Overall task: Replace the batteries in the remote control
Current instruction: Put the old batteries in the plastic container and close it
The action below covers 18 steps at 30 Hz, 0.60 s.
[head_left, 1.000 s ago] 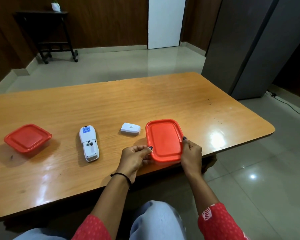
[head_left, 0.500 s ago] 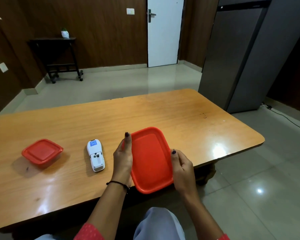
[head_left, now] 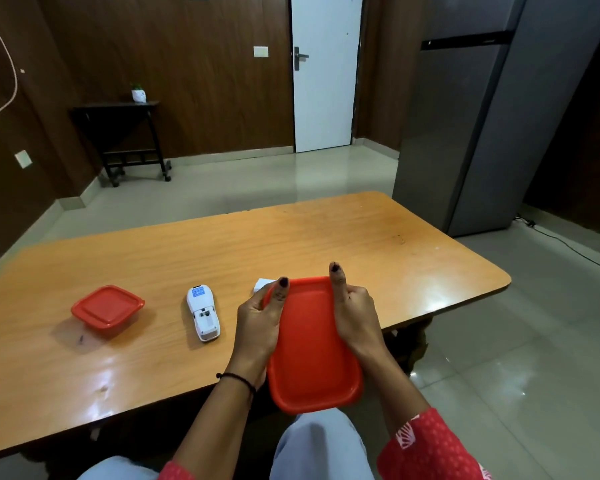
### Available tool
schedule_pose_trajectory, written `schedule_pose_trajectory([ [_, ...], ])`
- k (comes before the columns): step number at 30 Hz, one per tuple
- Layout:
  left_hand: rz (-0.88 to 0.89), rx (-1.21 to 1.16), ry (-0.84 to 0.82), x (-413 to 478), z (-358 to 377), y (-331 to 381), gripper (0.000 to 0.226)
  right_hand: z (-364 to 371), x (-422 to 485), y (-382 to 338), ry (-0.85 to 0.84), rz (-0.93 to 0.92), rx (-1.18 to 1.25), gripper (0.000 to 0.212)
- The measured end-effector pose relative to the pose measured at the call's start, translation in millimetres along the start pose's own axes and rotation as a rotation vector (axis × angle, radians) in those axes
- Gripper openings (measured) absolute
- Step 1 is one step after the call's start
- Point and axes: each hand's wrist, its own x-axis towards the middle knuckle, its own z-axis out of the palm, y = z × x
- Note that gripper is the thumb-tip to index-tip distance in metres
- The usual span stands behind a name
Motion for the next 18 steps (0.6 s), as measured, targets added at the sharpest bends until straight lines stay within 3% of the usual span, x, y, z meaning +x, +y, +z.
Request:
schedule_pose_trajectory([
  [4, -0.007, -0.037, 0.029, 0.0, 2.3, -1.4, 0.036, -5.5, -2.3, -5.6, -0.087, 0.076, 0.106, 0.059],
  [7, -0.044, -0.079, 0.227, 9.7, 1.8, -8.4, 0.046, -20.0, -11.9, -10.4, -0.191, 0.157, 0.156, 0.053],
  [10, -0.070, -0.203, 0.370, 20.7, 2.5, -10.9, 0.035, -34.9, -30.8, 0.9, -0.189, 0.179, 0.191, 0.052],
  [14, -0.172, -0.317, 0.314, 30.4, 21.5, -18.8, 0.030, -41.1, -36.8, 20.6, -0.107, 0.249, 0.290, 0.052],
  [18, -0.231, -0.287, 0.191, 55.9, 52.1, -36.4, 0.024, -53.0, 5.8, 40.6, -0.014, 0.297, 0.303, 0.029],
])
